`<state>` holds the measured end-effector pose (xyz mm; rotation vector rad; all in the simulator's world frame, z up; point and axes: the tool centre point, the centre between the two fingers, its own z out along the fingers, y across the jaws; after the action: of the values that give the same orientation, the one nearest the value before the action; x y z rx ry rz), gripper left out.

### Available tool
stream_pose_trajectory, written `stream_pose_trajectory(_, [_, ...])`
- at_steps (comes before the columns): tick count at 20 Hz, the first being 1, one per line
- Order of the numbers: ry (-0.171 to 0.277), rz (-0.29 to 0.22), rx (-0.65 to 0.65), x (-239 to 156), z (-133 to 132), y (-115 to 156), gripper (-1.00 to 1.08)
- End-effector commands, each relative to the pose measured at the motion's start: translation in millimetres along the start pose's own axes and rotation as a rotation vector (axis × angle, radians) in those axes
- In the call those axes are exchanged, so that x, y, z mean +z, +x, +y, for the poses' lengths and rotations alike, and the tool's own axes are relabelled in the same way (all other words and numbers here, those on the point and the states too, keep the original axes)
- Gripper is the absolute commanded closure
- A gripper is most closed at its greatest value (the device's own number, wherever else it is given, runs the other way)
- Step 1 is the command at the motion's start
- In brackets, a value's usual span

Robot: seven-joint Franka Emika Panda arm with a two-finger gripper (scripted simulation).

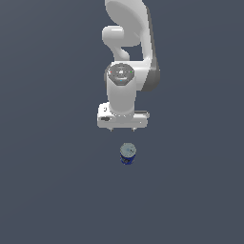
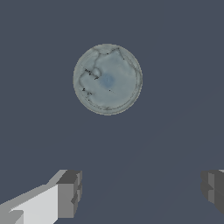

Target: Pick up the object and move it to a goal position.

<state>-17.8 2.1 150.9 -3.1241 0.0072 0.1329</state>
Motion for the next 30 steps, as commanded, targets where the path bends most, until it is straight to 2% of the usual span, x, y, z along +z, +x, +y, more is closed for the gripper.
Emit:
stream_pose_trajectory(1, [0.0,0.0,0.0,0.0,0.0,0.0,-0.92])
stream_pose_trajectory(18, [-0.016,0.029,-0.045,-4.6,-1.6,13.3,-0.92])
stream_pose_trajectory(30, [-0.016,0.071,-0.011,13.2,-18.5,61.0,-0.92])
